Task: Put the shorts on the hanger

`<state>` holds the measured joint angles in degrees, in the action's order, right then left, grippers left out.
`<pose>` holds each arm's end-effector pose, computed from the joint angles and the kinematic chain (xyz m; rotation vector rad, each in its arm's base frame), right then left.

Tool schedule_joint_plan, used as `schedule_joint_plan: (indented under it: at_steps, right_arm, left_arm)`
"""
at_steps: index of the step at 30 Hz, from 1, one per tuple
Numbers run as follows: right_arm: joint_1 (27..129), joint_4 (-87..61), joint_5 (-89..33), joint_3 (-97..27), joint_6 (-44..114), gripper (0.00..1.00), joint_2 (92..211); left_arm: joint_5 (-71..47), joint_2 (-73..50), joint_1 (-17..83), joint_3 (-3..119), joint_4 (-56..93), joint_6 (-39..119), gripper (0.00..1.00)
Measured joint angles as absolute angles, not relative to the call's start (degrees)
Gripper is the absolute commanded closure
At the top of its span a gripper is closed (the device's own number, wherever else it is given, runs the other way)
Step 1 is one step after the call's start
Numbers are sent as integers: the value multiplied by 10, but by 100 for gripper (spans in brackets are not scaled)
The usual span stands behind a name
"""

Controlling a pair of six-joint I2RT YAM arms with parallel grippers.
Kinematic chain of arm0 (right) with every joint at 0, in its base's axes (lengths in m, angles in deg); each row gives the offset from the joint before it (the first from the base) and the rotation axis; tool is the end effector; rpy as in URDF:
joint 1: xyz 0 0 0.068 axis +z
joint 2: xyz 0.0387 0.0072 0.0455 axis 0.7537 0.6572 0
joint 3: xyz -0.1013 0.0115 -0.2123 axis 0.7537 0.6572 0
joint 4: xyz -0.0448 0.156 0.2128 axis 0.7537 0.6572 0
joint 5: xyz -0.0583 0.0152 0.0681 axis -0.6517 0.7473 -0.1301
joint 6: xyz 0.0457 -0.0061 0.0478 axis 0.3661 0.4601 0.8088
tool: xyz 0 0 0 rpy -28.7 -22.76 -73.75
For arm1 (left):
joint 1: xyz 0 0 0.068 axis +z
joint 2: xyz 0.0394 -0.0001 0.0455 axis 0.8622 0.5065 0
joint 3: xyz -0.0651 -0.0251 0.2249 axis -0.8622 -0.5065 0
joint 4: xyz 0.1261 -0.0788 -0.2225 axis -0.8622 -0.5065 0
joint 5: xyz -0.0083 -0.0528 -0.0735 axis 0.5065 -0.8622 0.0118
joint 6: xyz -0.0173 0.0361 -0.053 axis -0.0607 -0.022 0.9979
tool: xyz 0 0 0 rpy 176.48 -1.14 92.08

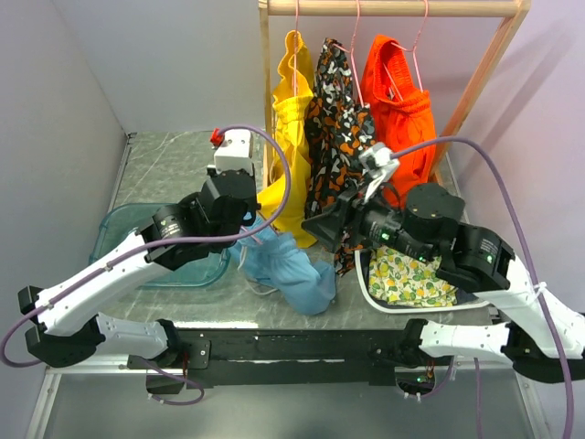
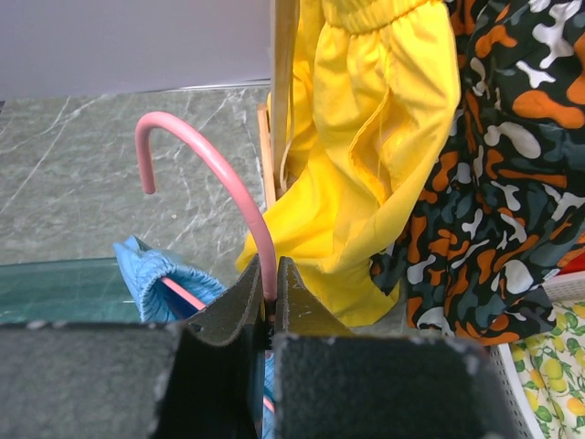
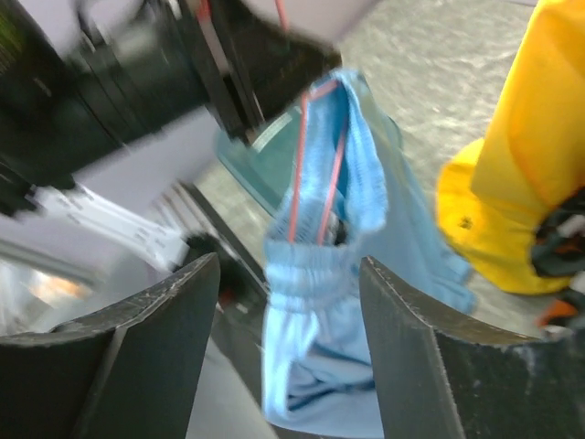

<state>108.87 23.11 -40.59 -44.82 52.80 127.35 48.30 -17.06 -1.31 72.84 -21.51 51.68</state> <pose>0.1113 0.1827 0.4575 -0.4858 1.7546 0.9974 0.1653 -0.2116 0.4185 0.0086 1.7961 -0.1696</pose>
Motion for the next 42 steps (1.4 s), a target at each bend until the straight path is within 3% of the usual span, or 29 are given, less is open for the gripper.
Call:
schedule_joint_plan:
  at_steps: [9,14,21,25,28,31,34,36,42]
  right_arm:
    - [1171,312,-448,-466,446,35,1342]
    - [1224,331,-526,-465,438,31,1372]
    - [1237,329,-611,-422,441,41,1375]
    - [1244,295,-632,-375,441,51,1359]
    - [1245,274,-635,-351,440,53,1347]
    - [1245,249,-635,-338,438,62,1340]
    - [1245,235,-638,-337,436,75,1340]
    - [1246,228,-646,-337,438,99,1342]
    - [1253,187,-651,-306,439,100,1335]
  left_arm:
    - [472,-134,-13,797,-248,499,99]
    - [465,-106,-12,831,-281,501,99]
    - [456,-96,-6,850,-311,501,99]
    - [442,-98,-3,854,-314,499,99]
    - [426,-99,-3,855,-315,499,99]
    - [411,-100,-2,859,-317,500,99]
    - [403,-105,-1,860,-318,502,99]
    - [394,-109,-1,860,-318,505,99]
    - [367,-122,1,860,-318,506,83]
